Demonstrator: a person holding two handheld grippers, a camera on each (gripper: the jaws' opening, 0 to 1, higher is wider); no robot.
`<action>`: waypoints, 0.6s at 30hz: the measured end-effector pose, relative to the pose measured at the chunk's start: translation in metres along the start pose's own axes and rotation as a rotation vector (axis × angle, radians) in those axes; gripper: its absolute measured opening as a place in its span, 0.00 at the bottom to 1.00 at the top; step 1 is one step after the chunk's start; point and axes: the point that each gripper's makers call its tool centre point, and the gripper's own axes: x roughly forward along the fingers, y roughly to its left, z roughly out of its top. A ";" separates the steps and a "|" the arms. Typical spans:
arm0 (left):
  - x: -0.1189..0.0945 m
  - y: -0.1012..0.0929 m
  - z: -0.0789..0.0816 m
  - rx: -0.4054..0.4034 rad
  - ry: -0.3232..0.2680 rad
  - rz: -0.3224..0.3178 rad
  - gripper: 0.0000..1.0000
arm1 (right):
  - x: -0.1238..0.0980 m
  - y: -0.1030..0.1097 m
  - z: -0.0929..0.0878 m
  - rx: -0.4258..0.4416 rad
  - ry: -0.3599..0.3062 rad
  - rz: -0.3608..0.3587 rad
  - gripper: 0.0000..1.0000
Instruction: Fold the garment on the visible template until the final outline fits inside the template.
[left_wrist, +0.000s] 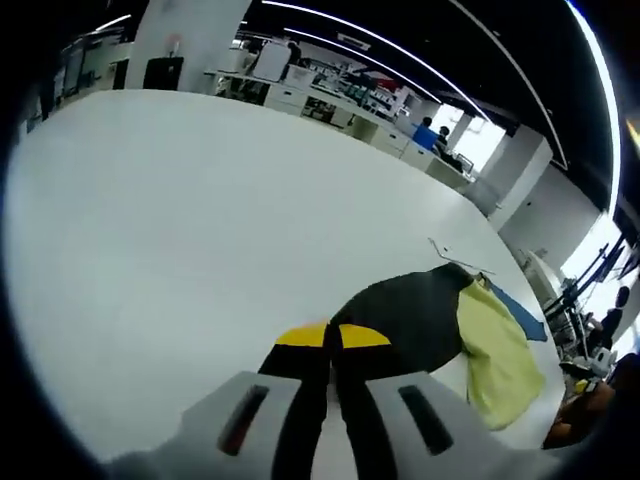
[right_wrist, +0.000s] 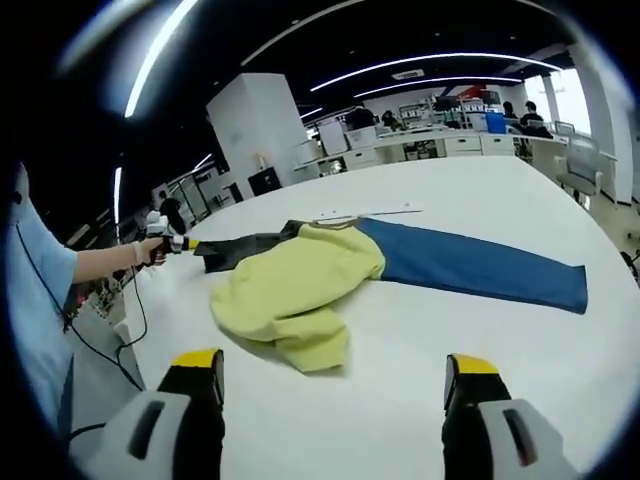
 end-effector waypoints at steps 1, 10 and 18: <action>0.002 0.003 -0.002 -0.013 0.004 0.007 0.00 | 0.000 -0.001 -0.001 0.002 0.002 -0.001 0.92; 0.015 0.033 -0.031 -0.052 0.109 0.072 0.00 | 0.000 0.001 -0.006 0.009 0.011 -0.001 0.92; 0.010 0.038 -0.048 -0.068 0.137 0.074 0.00 | -0.003 0.000 -0.010 0.020 0.011 -0.009 0.91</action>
